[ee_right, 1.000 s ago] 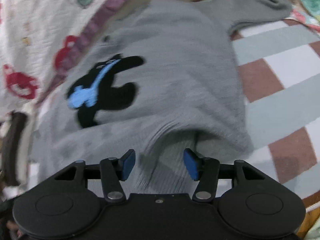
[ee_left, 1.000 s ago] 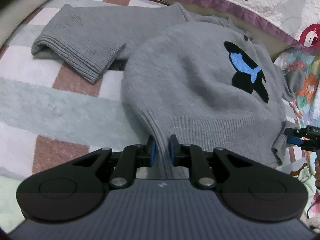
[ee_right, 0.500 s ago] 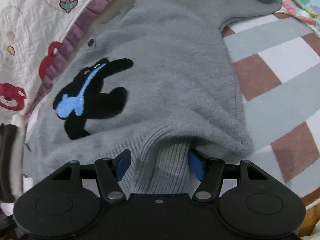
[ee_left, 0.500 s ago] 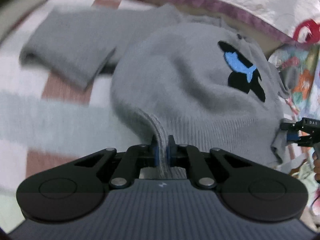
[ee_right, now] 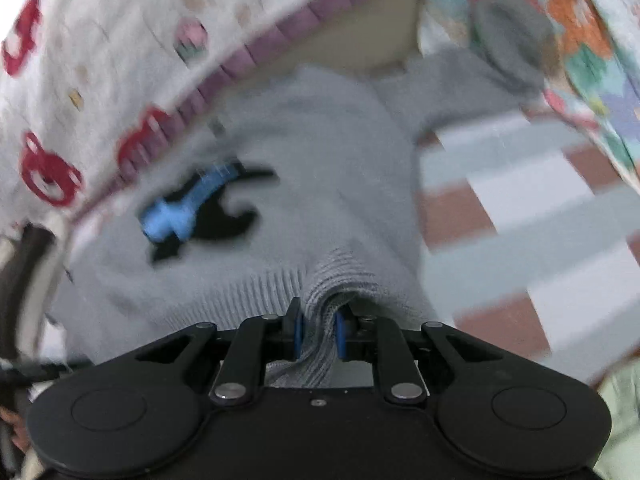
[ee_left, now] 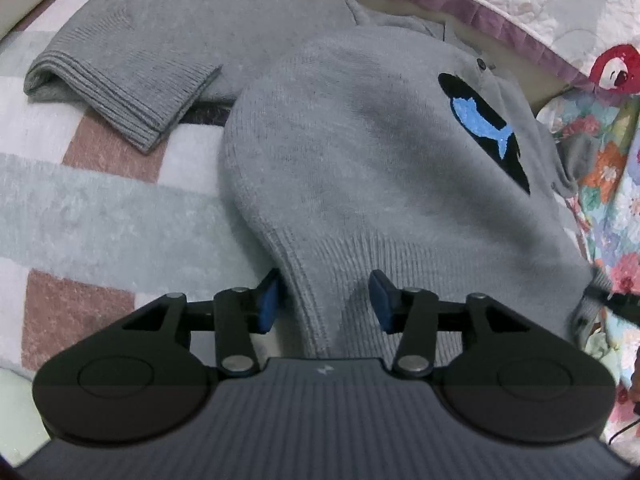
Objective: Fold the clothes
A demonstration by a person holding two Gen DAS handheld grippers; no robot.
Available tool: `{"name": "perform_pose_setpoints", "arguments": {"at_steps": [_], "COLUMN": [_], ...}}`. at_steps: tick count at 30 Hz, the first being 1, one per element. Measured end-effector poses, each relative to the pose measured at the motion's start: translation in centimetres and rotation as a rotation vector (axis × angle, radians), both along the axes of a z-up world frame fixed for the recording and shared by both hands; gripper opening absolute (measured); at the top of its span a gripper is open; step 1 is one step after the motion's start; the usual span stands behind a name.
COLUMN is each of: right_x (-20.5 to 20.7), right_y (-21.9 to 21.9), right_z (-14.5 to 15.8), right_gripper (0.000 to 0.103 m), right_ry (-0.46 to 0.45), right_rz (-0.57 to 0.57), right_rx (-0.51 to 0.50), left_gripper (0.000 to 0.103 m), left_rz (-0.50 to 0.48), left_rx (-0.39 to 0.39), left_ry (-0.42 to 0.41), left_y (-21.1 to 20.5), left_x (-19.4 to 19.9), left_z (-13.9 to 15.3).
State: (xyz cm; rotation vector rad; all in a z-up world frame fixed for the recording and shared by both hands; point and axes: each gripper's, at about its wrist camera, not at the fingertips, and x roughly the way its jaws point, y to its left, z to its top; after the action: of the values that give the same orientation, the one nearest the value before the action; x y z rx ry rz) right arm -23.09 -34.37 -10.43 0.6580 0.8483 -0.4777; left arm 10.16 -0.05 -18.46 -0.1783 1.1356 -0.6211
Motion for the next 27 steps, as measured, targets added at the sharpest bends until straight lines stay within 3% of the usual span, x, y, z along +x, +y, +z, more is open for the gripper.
{"name": "perform_pose_setpoints", "arguments": {"at_steps": [1,8,12,15,17,18,20,24,27], "right_x": [-0.2,0.2,-0.1,-0.5,-0.4,-0.3,0.1,0.3,0.9], "right_y": [0.0,-0.7,-1.5,-1.7,-1.9,-1.9,-1.9,-2.4,-2.7], "right_z": [-1.0,-2.5,-3.5,-4.5,-4.9,-4.9,-4.4,0.0,3.7], "right_gripper": [0.018,0.034,0.046,0.046,0.046,0.04,0.019,0.016,0.016], "right_ry": [0.018,-0.024,-0.02,-0.009,-0.009,-0.017,-0.04,-0.211,-0.212], "right_rz": [0.001,-0.014,-0.072,-0.11,-0.131,-0.128,-0.108,-0.052,0.004], "right_rx": [0.031,0.111,0.169,0.197,0.2,0.191,0.154,0.055,-0.052], "left_gripper": [0.005,0.007,0.009,0.009,0.009,0.009,0.009,0.009,0.01], "left_rz": [-0.013,-0.082,-0.095,-0.081,-0.067,-0.062,-0.061,-0.039,-0.028], "left_rx": [0.014,0.024,0.019,0.032,0.013,0.003,-0.004,-0.01,-0.037], "left_ry": [-0.019,-0.194,-0.146,-0.093,-0.083,-0.081,-0.108,-0.125,-0.106], "left_y": [-0.2,-1.2,-1.5,-1.4,-1.2,-1.2,-1.3,-1.2,-0.9], "left_x": [-0.1,-1.2,-1.0,-0.6,-0.5,-0.5,-0.6,-0.6,-0.4], "left_z": [0.1,2.8,2.0,0.5,0.1,0.0,-0.1,0.1,0.5]}}
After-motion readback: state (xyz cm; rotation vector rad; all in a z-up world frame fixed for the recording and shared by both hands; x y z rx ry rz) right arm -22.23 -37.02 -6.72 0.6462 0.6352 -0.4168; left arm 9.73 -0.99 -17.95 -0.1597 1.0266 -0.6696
